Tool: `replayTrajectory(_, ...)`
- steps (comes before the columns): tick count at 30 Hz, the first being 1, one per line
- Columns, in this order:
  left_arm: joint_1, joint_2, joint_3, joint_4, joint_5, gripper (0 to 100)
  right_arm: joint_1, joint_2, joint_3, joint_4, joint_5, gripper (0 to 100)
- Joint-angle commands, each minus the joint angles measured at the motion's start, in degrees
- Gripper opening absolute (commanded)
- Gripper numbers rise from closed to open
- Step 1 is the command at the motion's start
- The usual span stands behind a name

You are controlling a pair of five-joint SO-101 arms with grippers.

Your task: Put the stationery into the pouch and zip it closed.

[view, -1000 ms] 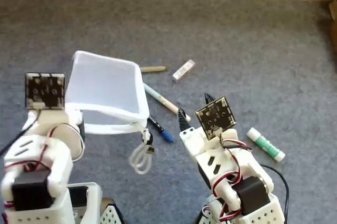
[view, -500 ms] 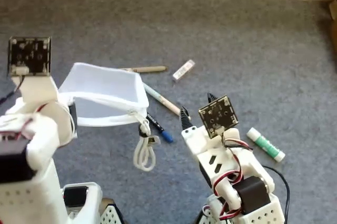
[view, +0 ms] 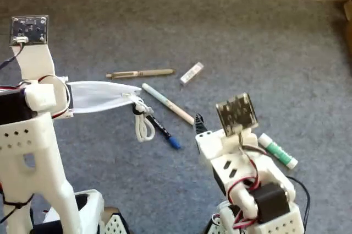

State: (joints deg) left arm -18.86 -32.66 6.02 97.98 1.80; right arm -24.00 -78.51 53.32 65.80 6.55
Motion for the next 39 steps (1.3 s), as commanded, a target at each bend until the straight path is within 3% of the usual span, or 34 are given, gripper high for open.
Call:
replayTrajectory(1, -0.84, 0.04, -2.68, 0.00, 0.70, 1, 0.40, 13.49, -12.09, 5.14, -0.53, 18.0)
replayTrajectory(6, -1.89, 0.04, 0.31, -0.35, 0.70, 1, 0.66, 28.18, -23.08, 8.22, -0.79, 16.9)
replayTrajectory(15, -5.76, 0.04, 2.15, -0.18, 0.79, 1, 1.80, 42.77, -33.98, 7.96, -11.87, 17.0)
replayTrajectory(20, -5.85, 0.04, 2.15, 0.00, 8.97, 1, 4.62, 49.89, -38.64, 6.11, -16.97, 17.0)
replayTrajectory(27, -5.85, 0.04, 2.24, 0.00, 9.93, 1, 4.97, 63.69, -45.58, -0.04, -24.00, 17.0)
replayTrajectory(39, -5.76, 0.04, 4.70, -0.44, 9.85, 1, 7.08, 81.89, -60.44, -0.75, -24.79, 17.0)
